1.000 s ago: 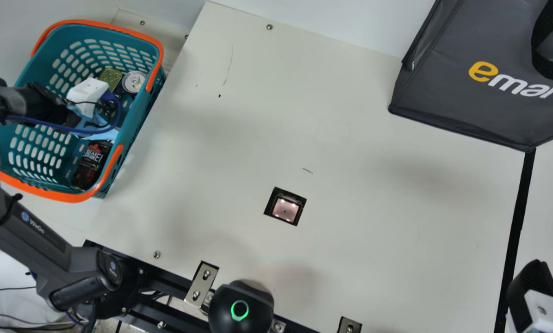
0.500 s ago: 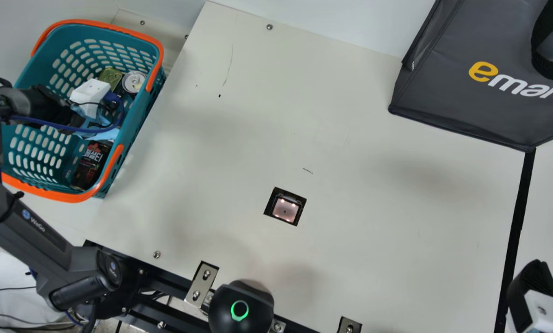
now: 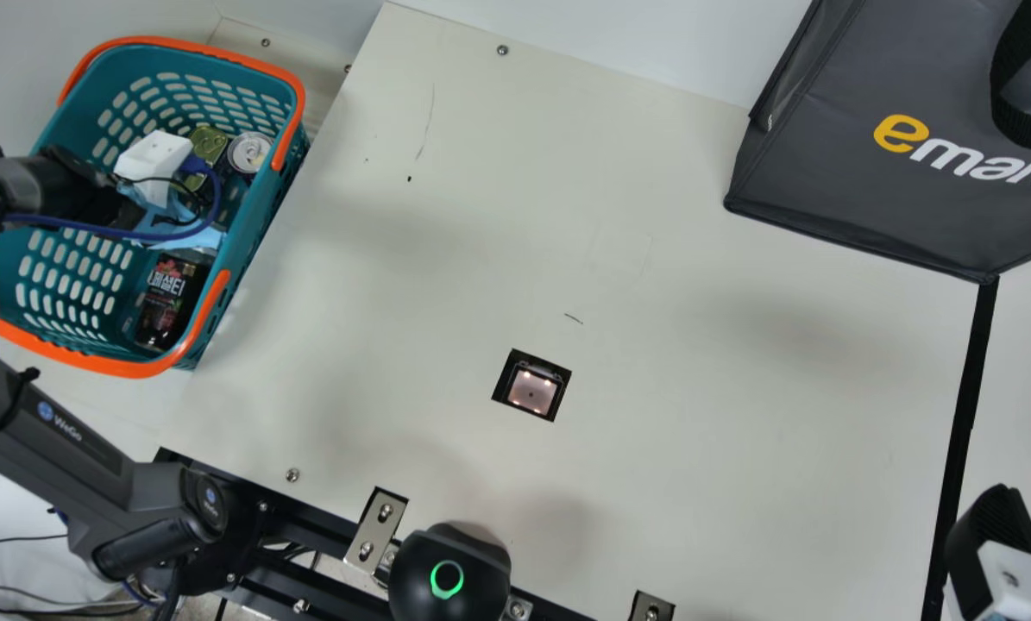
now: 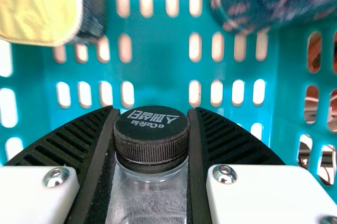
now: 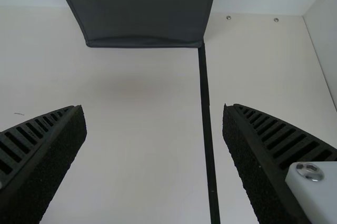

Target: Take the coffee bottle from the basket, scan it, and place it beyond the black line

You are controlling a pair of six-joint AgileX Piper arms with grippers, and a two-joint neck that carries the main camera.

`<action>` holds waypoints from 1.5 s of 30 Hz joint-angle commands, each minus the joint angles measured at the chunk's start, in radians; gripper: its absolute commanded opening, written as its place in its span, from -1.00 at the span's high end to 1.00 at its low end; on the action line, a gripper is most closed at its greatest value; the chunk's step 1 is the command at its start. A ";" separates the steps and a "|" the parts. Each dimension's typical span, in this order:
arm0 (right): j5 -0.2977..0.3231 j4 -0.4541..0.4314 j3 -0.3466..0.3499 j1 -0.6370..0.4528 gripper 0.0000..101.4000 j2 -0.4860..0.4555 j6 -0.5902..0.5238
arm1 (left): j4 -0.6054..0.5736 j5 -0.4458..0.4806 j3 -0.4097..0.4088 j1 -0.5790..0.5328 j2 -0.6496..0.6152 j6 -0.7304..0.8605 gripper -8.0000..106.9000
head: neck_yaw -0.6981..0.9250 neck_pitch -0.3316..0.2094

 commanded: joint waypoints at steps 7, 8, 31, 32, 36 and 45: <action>0.000 0.000 0.000 0.000 -0.79 0.000 0.000 | -0.022 0.041 -0.027 0.009 -0.050 0.008 0.68 | 0.002 -0.026; 0.000 0.000 0.000 0.000 -0.79 0.000 0.000 | -0.025 0.047 -0.030 0.011 -0.057 0.011 0.68 | 0.002 -0.026; 0.001 0.000 0.000 0.000 -0.79 0.000 0.000 | -0.081 0.230 -0.026 0.125 -0.255 0.082 0.68 | 0.002 -0.026; 0.001 0.000 0.000 0.000 -0.79 0.000 0.000 | -0.083 0.240 -0.023 0.131 -0.267 0.084 0.68 | 0.002 -0.026; 0.001 0.000 0.000 0.000 -0.79 0.000 0.000 | -0.088 0.282 -0.015 0.150 -0.314 0.085 0.68 | 0.002 -0.026; 0.001 0.000 0.000 0.000 -0.79 0.000 0.000 | -0.109 0.380 -0.037 0.185 -0.404 0.097 0.68 | 0.002 -0.026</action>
